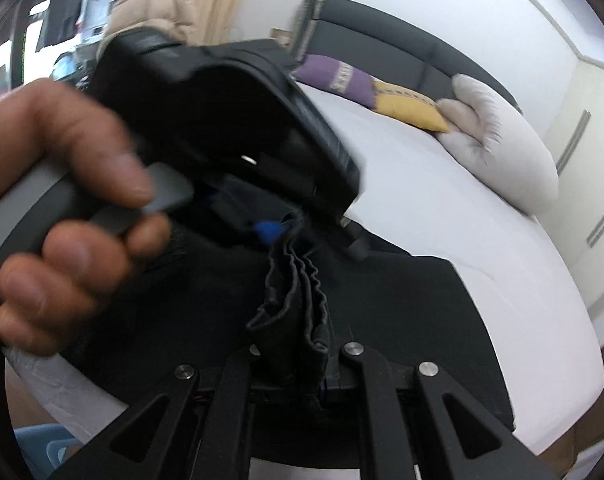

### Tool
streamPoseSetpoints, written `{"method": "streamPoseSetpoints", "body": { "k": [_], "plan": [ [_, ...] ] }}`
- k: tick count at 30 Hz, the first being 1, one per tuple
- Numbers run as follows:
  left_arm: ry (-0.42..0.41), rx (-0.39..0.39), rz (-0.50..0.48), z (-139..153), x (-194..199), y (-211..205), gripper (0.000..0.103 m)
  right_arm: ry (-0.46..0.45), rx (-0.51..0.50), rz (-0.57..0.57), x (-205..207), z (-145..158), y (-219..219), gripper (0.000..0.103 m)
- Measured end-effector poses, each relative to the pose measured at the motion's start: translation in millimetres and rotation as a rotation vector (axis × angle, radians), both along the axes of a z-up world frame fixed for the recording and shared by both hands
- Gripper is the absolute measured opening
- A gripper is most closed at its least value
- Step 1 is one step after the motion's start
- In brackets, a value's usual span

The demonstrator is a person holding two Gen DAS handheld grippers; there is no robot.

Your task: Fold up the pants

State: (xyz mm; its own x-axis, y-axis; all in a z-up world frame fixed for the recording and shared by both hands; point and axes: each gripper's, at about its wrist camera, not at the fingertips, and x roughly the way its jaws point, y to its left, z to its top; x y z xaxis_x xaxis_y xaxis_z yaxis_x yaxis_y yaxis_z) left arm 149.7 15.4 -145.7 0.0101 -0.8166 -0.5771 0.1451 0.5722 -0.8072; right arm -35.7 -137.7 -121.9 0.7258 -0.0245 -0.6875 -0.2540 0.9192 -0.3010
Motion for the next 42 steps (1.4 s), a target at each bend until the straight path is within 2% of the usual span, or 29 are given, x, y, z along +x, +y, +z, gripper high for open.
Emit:
{"method": "streamPoseSetpoints", "body": {
  "k": [1, 3, 8, 14, 20, 23, 24, 25, 26, 27, 28, 30, 32, 33, 34, 35, 37, 38, 39, 42],
  "plan": [
    [-0.004, 0.004, 0.000, -0.3, 0.5, 6.1, 0.015, 0.003, -0.009, 0.014, 0.2, -0.9, 4.6, 0.009],
    [-0.022, 0.028, 0.003, -0.6, -0.9, 17.0, 0.009, 0.004, -0.027, 0.045, 0.1, -0.8, 13.2, 0.009],
    [-0.052, 0.046, 0.030, 4.8, -1.4, 45.0, 0.008, 0.016, -0.055, 0.109, 2.8, -1.7, 26.9, 0.009],
    [-0.038, 0.088, 0.072, -13.9, -8.6, 80.2, 0.008, 0.076, -0.083, 0.166, 14.3, -18.5, 36.3, 0.010],
    [-0.055, 0.120, 0.079, -26.1, -14.7, 76.8, 0.008, 0.116, -0.103, 0.182, 27.0, -33.1, 39.6, 0.012],
    [-0.059, 0.138, 0.087, -24.7, -17.6, 65.6, 0.009, 0.148, -0.052, 0.168, 38.3, -33.0, 27.4, 0.014],
    [-0.062, 0.144, 0.093, -24.1, -18.6, 64.8, 0.010, 0.154, -0.042, 0.165, 39.8, -29.1, 22.1, 0.021],
    [-0.066, 0.159, 0.106, -23.4, -21.9, 57.9, 0.012, 0.158, -0.037, 0.164, 42.7, -25.5, 20.2, 0.034],
    [-0.074, 0.175, 0.121, -19.1, -24.2, 58.4, 0.013, 0.161, -0.026, 0.160, 37.5, -23.3, 15.3, 0.041],
    [-0.093, 0.195, 0.143, -10.8, -27.5, 68.4, 0.014, 0.169, -0.001, 0.157, 35.3, -18.2, 5.9, 0.053],
    [-0.112, 0.219, 0.164, -4.4, -28.6, 78.8, 0.014, 0.188, 0.039, 0.156, 33.3, -13.6, -3.4, 0.058],
    [-0.167, 0.287, 0.197, 11.4, -33.1, 86.3, 0.014, 0.279, 0.194, 0.167, 29.5, -1.8, -30.4, 0.058],
    [-0.234, 0.316, 0.199, 27.8, -38.7, 83.4, 0.014, 0.348, 0.350, 0.171, 27.1, 10.4, -59.6, 0.050],
    [-0.271, 0.332, 0.186, 35.4, -42.4, 75.3, 0.014, 0.376, 0.451, 0.166, 29.2, 17.7, -82.3, 0.040],
    [-0.302, 0.351, 0.166, 40.6, -46.0, 66.2, 0.014, 0.416, 0.557, 0.151, 36.9, 22.3, -108.4, 0.032],
    [-0.342, 0.377, 0.126, 44.3, -51.7, 49.6, 0.014, 0.437, 0.620, 0.138, 42.4, 24.1, -124.7, 0.029],
    [-0.408, 0.438, 0.042, 45.8, -62.3, 23.1, 0.014, 0.443, 0.743, 0.098, 65.7, 31.0, -170.7, 0.025],
    [-0.448, 0.511, -0.019, 40.4, -70.2, 3.6, 0.014, 0.455, 0.802, 0.093, 78.7, 31.5, -190.2, 0.024],
    [-0.456, 0.555, -0.051, 34.3, -74.9, -6.5, 0.014, 0.478, 0.864, 0.085, 92.5, 29.2, -210.5, 0.024],
    [-0.427, 0.592, -0.086, 15.3, -84.2, -22.9, 0.014, 0.527, 0.981, 0.050, 135.1, 16.0, -252.7, 0.024]
  ]
}}
